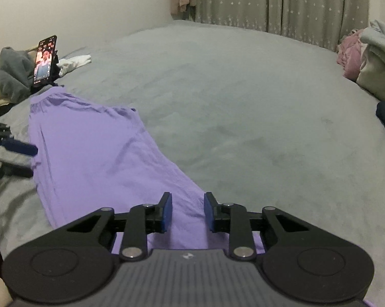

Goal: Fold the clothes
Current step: 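Grasp the pants with the right gripper while the left gripper grasps the edge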

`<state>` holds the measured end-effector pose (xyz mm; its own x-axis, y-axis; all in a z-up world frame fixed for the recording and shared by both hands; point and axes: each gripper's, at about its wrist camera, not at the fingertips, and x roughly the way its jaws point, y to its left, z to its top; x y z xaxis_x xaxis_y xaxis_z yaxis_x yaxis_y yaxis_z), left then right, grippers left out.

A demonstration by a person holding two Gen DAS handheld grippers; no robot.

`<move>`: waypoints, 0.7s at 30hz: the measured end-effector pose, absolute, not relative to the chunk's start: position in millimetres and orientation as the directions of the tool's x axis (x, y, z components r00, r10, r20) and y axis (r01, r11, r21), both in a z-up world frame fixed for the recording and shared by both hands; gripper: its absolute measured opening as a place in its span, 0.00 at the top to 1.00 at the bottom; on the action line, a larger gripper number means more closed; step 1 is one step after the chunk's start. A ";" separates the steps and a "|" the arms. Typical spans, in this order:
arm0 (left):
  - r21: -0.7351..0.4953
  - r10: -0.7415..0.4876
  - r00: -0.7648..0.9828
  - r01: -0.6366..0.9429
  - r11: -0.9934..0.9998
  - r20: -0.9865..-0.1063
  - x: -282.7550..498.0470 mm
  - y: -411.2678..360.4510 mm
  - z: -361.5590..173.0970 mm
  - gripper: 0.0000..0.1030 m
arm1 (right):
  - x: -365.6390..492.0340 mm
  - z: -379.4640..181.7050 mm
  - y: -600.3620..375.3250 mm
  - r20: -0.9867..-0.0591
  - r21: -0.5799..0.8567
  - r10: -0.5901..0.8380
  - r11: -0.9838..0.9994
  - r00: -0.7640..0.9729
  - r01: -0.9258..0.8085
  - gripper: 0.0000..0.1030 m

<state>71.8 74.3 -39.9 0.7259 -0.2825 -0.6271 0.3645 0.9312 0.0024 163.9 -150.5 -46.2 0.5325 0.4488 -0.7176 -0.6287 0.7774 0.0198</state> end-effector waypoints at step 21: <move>0.101 -0.334 0.655 0.533 0.840 -0.678 62.7 54.0 -53.1 1.00 | 185.3 -46.5 -149.9 -0.691 0.004 0.410 0.826 0.596 -0.563 0.98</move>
